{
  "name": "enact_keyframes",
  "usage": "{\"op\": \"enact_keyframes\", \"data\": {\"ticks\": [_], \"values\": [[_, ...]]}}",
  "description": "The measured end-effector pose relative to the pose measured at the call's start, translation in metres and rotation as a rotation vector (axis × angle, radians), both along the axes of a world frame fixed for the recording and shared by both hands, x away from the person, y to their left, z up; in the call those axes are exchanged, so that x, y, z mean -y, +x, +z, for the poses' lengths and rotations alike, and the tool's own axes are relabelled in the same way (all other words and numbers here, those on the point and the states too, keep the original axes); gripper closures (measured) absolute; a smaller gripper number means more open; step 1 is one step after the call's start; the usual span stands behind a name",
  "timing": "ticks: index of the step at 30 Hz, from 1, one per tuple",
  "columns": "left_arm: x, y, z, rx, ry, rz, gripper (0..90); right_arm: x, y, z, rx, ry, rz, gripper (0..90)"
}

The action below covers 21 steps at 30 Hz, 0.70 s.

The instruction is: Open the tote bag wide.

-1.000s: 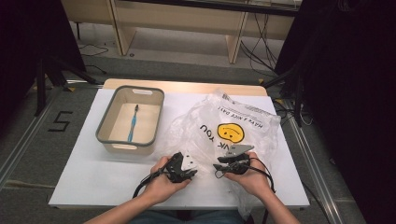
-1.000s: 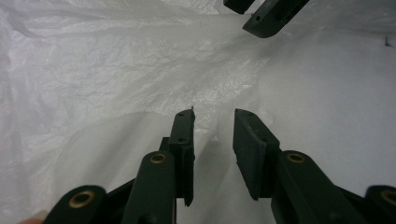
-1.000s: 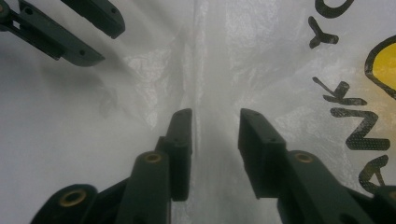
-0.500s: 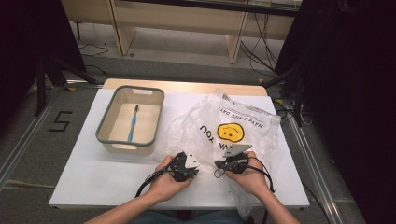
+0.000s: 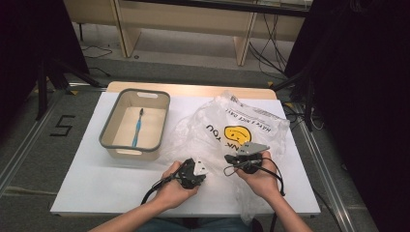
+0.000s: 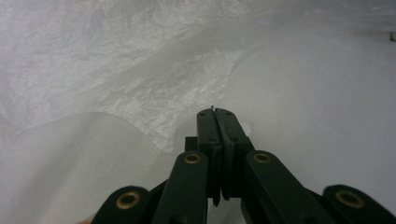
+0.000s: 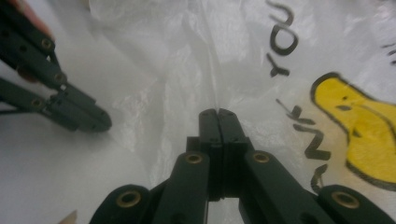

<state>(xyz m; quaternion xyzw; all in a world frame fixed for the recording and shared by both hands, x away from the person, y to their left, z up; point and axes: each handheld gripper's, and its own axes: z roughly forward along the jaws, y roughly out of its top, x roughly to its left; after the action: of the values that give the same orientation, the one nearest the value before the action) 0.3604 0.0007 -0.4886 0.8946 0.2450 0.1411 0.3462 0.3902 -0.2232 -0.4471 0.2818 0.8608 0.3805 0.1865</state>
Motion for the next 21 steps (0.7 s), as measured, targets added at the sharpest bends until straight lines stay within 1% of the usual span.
{"op": "enact_keyframes", "data": {"ticks": [1, 2, 5, 8, 9, 10, 13, 16, 17, 21], "values": [[0.0, 0.0, 0.0, -0.002, 0.0, -0.001, 88.7, 0.001, 0.001, 0.006, 0.021, 0.007, -0.012, 90.0], [0.0, 0.0, 0.0, -0.002, 0.0, -0.001, 88.7, 0.001, 0.001, 0.006, 0.021, 0.007, -0.012, 90.0], [0.0, 0.0, 0.0, -0.001, -0.002, -0.003, 88.7, 0.003, 0.002, 0.012, 0.048, 0.015, -0.035, 90.0], [0.0, 0.0, 0.0, 0.001, -0.003, -0.006, 88.6, 0.003, 0.002, 0.014, 0.056, 0.02, -0.045, 90.0], [0.0, 0.0, -0.001, 0.001, -0.004, -0.004, 88.7, 0.004, 0.003, 0.017, 0.069, 0.024, -0.053, 90.0], [0.0, 0.0, -0.001, 0.001, -0.004, -0.004, 88.6, 0.004, 0.003, 0.017, 0.069, 0.024, -0.053, 90.0], [0.0, 0.0, -0.001, 0.003, -0.004, -0.004, 88.6, 0.006, 0.005, 0.023, 0.095, 0.035, -0.072, 90.0], [0.0, 0.0, -0.001, 0.004, -0.004, -0.003, 88.6, 0.006, 0.006, 0.026, 0.099, 0.04, -0.077, 90.0], [0.0, 0.0, -0.001, 0.004, -0.005, -0.003, 88.6, 0.007, 0.006, 0.028, 0.106, 0.048, -0.086, 90.0], [-0.001, 0.0, 0.0, 0.004, -0.005, -0.004, 88.6, 0.008, 0.008, 0.03, 0.111, 0.049, -0.087, 90.0]]}}
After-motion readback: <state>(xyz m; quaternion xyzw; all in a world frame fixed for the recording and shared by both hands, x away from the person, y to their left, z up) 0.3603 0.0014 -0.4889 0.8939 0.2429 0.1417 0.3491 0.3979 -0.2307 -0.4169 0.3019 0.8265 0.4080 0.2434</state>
